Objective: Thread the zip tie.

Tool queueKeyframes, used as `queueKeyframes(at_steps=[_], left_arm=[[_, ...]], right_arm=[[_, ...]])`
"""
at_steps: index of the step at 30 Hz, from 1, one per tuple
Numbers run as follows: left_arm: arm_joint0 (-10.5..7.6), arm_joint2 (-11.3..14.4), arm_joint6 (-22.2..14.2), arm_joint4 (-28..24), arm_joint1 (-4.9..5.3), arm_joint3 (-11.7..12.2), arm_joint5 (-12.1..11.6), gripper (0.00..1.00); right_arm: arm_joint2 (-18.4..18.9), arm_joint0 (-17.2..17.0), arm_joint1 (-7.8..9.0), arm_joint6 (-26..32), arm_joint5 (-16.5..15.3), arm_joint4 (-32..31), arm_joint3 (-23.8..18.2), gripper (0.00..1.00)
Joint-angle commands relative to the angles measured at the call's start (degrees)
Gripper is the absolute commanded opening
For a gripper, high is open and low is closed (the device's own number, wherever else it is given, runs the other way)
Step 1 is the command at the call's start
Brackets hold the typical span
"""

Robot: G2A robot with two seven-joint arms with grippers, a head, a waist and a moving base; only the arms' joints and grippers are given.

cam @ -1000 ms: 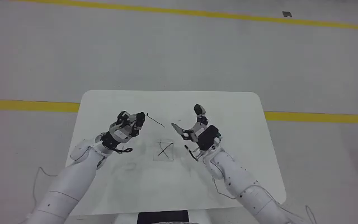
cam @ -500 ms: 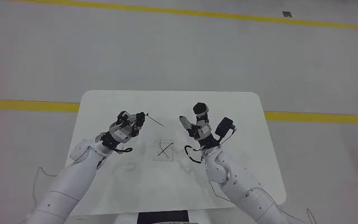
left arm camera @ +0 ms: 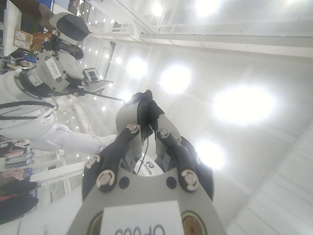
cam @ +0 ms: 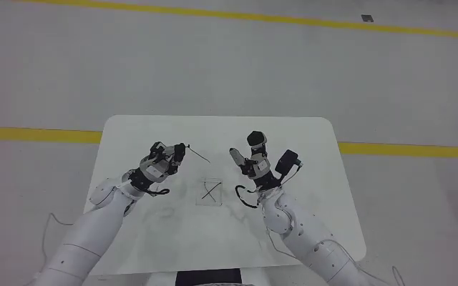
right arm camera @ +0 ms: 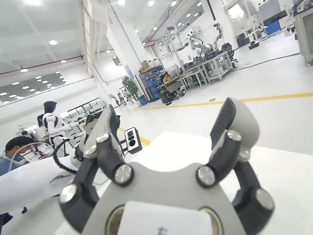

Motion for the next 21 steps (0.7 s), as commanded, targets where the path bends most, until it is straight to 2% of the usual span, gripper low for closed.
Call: queueKeyframes(at_steps=[1,3,7,12,21], left_arm=[[0.00,0.00,0.00,0.00,0.00,0.00,0.00,0.00],[-0.02,-0.02,0.27,0.15,0.01,-0.10,-0.08,0.00],[1.02,-1.54,-0.77,5.16,0.70,-2.31,-1.87,0.00],[3.65,-5.74,-3.98,10.23,1.99,-5.55,-4.21,0.00],[8.65,-12.91,-6.67,12.23,3.63,-10.80,-5.29,0.00]], right_arm=[[0.00,0.00,0.00,0.00,0.00,0.00,0.00,1.00],[0.00,0.00,0.00,0.00,0.00,0.00,0.00,1.00],[0.00,0.00,0.00,0.00,0.00,0.00,0.00,1.00],[0.00,0.00,0.00,0.00,0.00,0.00,0.00,1.00],[0.00,0.00,0.00,0.00,0.00,0.00,0.00,1.00]])
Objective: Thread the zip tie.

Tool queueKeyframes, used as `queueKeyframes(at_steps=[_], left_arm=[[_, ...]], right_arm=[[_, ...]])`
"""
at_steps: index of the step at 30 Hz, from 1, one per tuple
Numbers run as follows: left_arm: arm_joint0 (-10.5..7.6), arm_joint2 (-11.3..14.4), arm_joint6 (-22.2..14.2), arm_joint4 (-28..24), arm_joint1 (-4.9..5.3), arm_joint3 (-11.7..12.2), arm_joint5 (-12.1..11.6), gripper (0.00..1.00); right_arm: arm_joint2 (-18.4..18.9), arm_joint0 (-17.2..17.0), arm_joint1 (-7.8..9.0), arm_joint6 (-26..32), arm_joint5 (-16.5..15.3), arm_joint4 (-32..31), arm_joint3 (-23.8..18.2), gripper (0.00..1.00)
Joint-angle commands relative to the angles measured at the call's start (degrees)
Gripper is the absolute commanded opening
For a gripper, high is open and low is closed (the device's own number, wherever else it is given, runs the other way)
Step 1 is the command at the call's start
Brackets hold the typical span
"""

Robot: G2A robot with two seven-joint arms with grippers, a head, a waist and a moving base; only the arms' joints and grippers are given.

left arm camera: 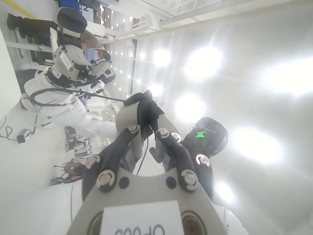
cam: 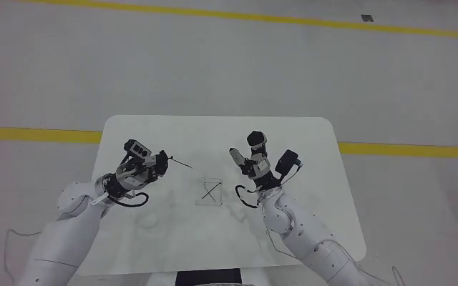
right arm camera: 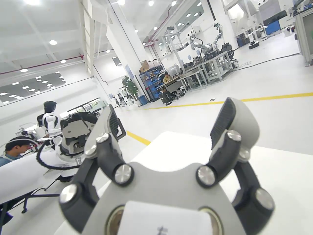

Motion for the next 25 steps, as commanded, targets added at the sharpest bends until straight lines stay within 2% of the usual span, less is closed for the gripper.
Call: queueKeyframes(at_steps=[1,5,11,25], left_arm=[[1.24,-1.42,-0.24,0.54,0.31,-1.60,-0.20,0.00],[3.21,-3.52,-0.47,0.24,0.73,-4.32,0.25,0.00],[4.12,-4.93,-0.61,-0.01,1.10,-6.33,1.06,0.00],[4.12,-4.93,-0.61,-0.01,1.10,-6.33,1.06,0.00]], right_arm=[[0.00,0.00,0.00,0.00,0.00,0.00,0.00,1.00],[0.00,0.00,0.00,0.00,0.00,0.00,0.00,1.00],[0.00,0.00,0.00,0.00,0.00,0.00,0.00,1.00],[0.00,0.00,0.00,0.00,0.00,0.00,0.00,1.00]])
